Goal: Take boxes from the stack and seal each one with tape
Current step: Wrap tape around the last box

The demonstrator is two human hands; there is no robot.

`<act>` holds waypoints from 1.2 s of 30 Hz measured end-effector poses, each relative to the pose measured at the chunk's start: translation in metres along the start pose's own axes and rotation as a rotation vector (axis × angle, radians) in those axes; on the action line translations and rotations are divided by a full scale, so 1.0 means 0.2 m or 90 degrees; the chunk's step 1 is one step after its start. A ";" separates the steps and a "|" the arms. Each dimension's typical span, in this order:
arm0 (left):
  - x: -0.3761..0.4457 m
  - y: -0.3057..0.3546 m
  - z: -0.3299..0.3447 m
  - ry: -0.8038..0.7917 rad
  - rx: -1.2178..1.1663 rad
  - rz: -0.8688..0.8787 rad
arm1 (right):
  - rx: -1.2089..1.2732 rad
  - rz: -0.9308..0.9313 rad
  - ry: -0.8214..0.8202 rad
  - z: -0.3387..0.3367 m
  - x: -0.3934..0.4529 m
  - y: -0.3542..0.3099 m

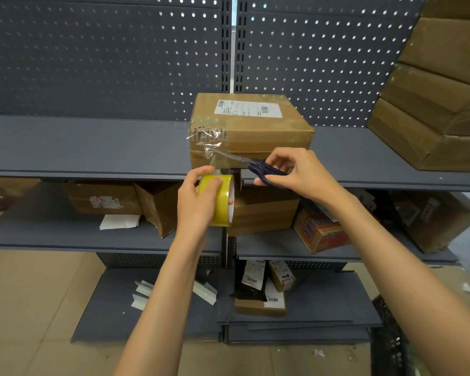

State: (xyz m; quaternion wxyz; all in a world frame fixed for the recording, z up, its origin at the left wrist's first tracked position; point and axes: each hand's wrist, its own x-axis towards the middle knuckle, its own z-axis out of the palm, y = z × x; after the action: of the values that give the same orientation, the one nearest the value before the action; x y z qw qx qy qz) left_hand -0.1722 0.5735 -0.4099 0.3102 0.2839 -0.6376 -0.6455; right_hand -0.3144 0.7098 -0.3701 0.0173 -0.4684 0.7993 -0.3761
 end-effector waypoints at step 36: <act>-0.06 0.14 0.17 -0.129 0.140 0.017 | -0.331 0.405 0.234 -0.18 0.01 0.30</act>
State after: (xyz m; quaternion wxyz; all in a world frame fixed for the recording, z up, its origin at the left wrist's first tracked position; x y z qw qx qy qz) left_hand -0.1892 0.6056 -0.3816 0.2196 0.2408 -0.7364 -0.5928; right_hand -0.3740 0.7457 -0.3810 -0.1283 -0.1136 0.9613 -0.2159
